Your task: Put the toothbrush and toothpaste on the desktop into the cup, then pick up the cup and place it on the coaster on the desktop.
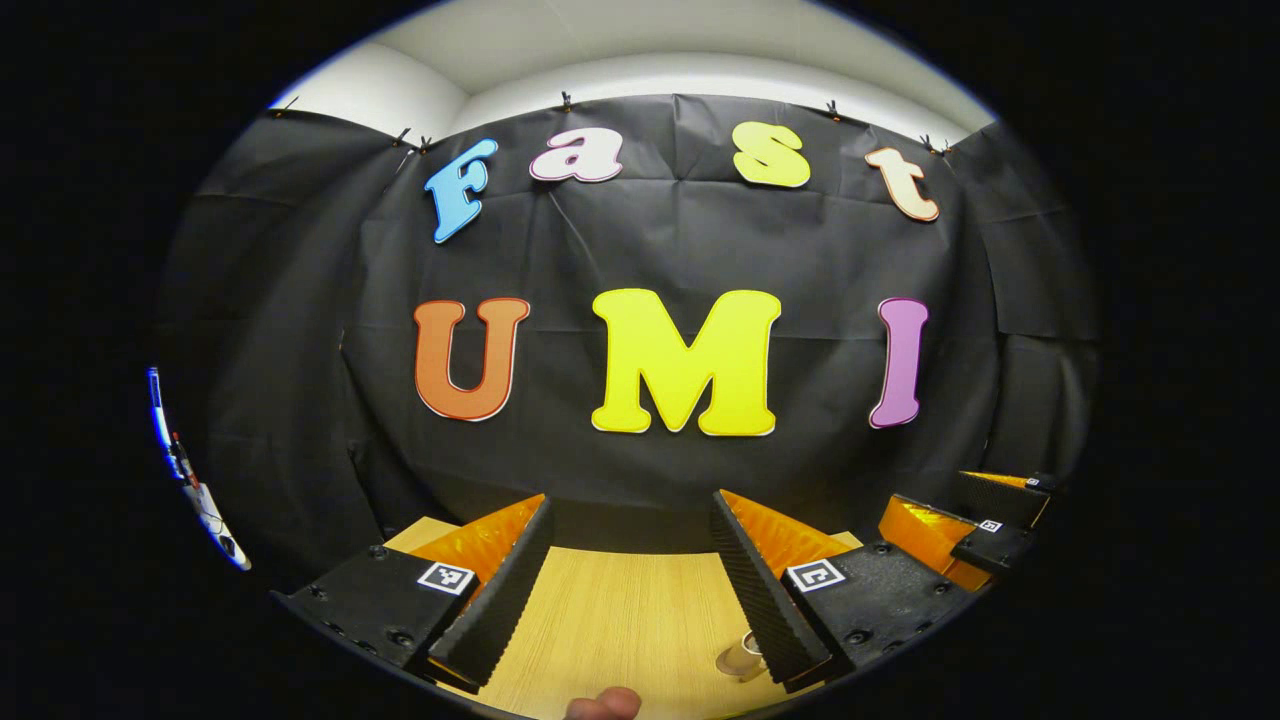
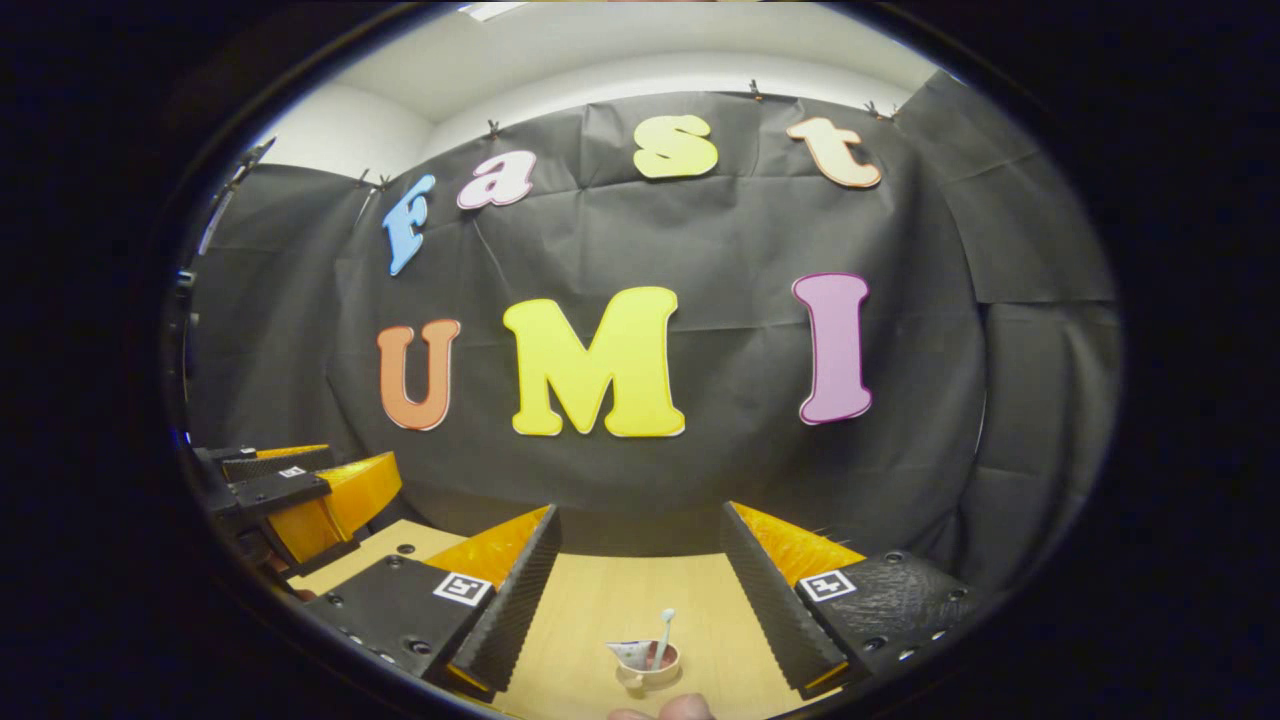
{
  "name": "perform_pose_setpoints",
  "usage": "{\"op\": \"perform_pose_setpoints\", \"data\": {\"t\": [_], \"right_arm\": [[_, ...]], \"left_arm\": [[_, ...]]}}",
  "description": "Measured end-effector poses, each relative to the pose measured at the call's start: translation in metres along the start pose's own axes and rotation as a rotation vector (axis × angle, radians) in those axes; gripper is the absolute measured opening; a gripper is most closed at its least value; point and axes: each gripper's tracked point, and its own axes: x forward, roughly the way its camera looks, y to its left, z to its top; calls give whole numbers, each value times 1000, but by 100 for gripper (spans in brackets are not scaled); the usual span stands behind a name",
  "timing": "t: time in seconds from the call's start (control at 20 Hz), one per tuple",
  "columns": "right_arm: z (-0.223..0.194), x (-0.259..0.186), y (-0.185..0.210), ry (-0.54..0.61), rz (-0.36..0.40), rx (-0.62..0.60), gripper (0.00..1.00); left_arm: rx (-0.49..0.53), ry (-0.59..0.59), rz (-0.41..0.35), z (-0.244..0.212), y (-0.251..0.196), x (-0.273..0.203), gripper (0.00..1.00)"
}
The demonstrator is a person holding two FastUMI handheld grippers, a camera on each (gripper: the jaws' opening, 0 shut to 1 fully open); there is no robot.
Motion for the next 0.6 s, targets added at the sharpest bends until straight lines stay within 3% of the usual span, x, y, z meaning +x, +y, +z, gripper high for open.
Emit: {"op": "perform_pose_setpoints", "data": {"t": [0.05,0.3,0.4,0.45,0.6], "right_arm": [[0,-1,0,-1,0,0,92],[5,-13,-3,-20,-15,-14,99],[8,-18,-2,-33,-16,-14,92],[10,-21,-2,-39,-17,-19,95],[11,-29,0,-50,-18,-29,92]], "left_arm": [[-6,2,-2,-1,0,-2,97],[-27,-14,1,3,3,-12,98],[-28,-24,-12,8,1,-17,98],[-28,-32,-15,10,1,-19,98],[-24,-65,-29,19,-2,-29,98]]}}
